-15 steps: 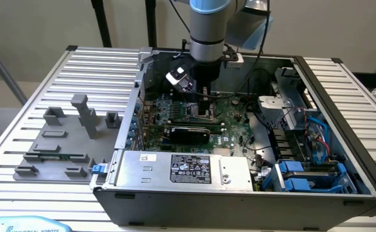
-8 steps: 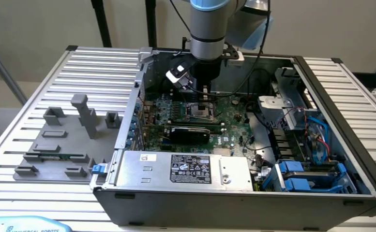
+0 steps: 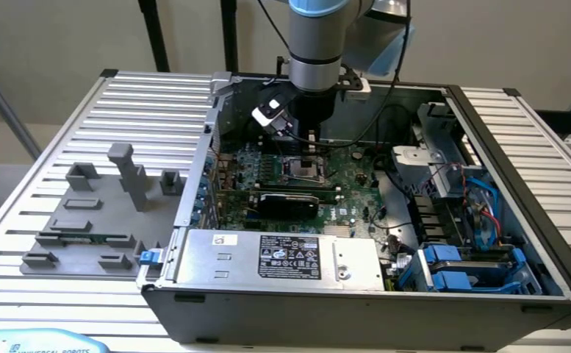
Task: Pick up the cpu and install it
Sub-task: 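Close the cpu cover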
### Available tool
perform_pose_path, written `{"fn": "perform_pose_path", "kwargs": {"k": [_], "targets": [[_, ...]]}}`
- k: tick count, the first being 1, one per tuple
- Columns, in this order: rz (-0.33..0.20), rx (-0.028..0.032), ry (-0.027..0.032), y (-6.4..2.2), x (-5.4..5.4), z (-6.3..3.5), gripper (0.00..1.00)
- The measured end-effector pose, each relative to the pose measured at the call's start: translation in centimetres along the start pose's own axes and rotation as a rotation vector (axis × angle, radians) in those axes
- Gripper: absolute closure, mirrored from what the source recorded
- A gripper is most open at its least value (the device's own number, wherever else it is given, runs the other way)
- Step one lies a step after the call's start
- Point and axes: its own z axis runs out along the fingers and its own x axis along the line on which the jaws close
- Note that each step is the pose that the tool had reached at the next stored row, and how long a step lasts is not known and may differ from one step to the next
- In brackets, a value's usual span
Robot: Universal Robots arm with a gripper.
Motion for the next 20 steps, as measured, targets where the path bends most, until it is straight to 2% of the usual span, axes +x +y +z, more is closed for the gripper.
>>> {"fn": "perform_pose_path", "kwargs": {"k": [14, 20], "targets": [[0.0, 0.0003, -0.0002, 0.09, 0.0, -0.1, 0.89], [0.0, 0.0042, 0.0037, 2.6, -0.5, -1.91, 0.89]]}}
